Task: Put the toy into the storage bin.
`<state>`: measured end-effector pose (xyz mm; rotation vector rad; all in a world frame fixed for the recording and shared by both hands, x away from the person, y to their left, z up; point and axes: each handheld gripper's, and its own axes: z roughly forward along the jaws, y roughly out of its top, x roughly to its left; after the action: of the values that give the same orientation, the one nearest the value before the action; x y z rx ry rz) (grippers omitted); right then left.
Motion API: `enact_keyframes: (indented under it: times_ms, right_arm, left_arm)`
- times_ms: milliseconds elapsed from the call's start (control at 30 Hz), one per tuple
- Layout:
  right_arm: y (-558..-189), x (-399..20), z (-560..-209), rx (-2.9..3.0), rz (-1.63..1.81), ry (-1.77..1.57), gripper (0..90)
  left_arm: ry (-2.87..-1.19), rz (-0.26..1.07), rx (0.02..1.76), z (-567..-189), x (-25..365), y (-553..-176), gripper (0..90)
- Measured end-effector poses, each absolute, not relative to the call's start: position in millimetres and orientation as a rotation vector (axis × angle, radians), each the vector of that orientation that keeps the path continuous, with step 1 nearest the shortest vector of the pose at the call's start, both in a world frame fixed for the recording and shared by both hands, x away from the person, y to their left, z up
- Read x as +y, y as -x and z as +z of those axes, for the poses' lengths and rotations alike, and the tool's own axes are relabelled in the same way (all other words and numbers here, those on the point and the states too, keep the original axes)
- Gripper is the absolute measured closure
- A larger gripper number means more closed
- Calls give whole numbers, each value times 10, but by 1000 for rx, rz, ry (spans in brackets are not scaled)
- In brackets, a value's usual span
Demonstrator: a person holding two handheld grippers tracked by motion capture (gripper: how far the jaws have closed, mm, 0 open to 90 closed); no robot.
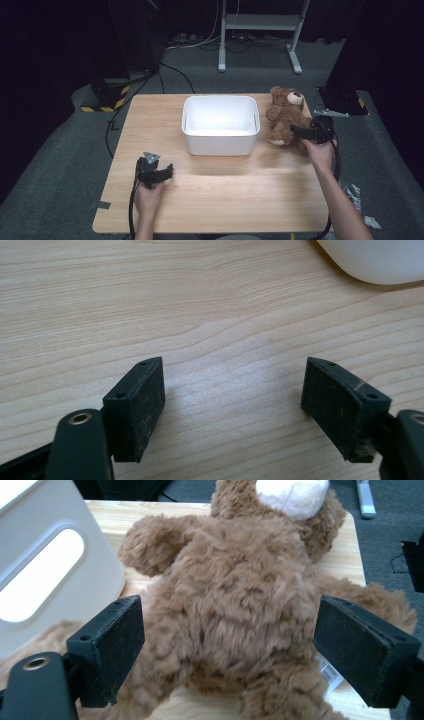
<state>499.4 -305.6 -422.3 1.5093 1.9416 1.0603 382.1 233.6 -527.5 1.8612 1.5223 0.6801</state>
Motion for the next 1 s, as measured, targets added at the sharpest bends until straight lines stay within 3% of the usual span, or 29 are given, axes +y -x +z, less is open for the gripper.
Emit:
enact_keyframes:
  times_ms: [1000]
  right_arm:
    - [-5602, -2885, -4243, 1944, 1009, -1633, 126]
  left_arm:
    - [-1864, 679, 1523, -5275, 2339, -3821, 252]
